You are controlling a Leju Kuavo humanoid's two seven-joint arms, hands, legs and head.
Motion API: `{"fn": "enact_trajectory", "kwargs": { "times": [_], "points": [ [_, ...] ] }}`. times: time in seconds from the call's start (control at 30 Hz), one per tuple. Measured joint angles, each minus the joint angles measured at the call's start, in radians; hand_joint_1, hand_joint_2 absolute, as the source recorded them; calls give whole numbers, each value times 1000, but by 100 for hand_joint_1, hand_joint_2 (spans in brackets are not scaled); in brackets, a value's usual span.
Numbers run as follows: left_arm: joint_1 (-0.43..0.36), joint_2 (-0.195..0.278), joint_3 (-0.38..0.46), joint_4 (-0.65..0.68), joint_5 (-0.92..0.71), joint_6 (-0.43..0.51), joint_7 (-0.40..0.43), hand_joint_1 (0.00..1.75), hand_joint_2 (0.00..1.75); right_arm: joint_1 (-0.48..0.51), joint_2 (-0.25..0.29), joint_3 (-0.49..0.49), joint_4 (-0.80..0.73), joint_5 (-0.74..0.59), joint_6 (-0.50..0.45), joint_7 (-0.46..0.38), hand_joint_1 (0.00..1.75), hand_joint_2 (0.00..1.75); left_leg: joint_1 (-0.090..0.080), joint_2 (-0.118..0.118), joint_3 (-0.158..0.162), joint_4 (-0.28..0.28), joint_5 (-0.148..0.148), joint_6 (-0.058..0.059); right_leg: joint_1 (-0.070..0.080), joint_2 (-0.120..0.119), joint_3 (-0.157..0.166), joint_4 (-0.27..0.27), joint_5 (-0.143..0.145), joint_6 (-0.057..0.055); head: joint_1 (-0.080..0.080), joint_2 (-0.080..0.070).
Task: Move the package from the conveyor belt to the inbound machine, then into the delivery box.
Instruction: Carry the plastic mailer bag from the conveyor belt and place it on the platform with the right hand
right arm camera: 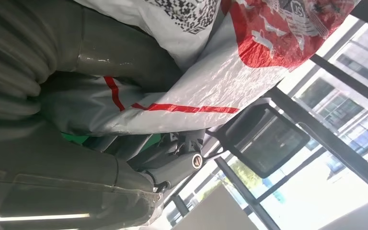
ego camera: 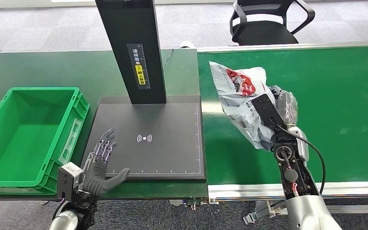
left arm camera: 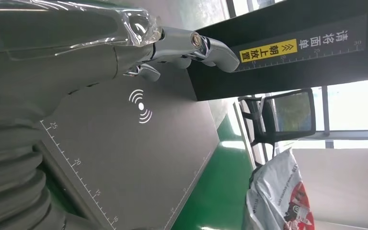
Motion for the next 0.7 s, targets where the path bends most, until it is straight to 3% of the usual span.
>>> {"fn": "enact_trajectory", "kwargs": {
  "times": [0.13, 0.3, 0.47, 0.7],
  "points": [
    [-2, 2, -1, 0, 6, -5, -13, 0, 175, 3, 9, 26, -14, -30, 118, -47, 175, 175, 0, 0, 0, 0, 0, 0, 0, 0, 0, 0, 0, 0, 0, 0],
    [-26, 5, -5, 12, 13, -19, -26, 0, 175, 12, 35, 163, -15, -2, 237, -113, 175, 175, 0, 1, 0, 0, 0, 0, 0, 0, -1, 0, 0, 0, 0, 0],
    [-57, 6, -12, 35, 17, -27, -33, 0, 175, 7, 63, 302, 5, 13, 235, -122, 175, 175, 0, 0, 0, 0, 0, 0, 0, 0, 0, 0, 0, 0, 0, 0],
    [-87, 10, -22, 62, 27, -36, -33, 0, 175, -61, 84, 397, 105, 22, 223, -145, 175, 175, 0, 0, 0, 0, 0, 0, 0, 0, 0, 0, 0, 0, 0, 0]
  ]
}}
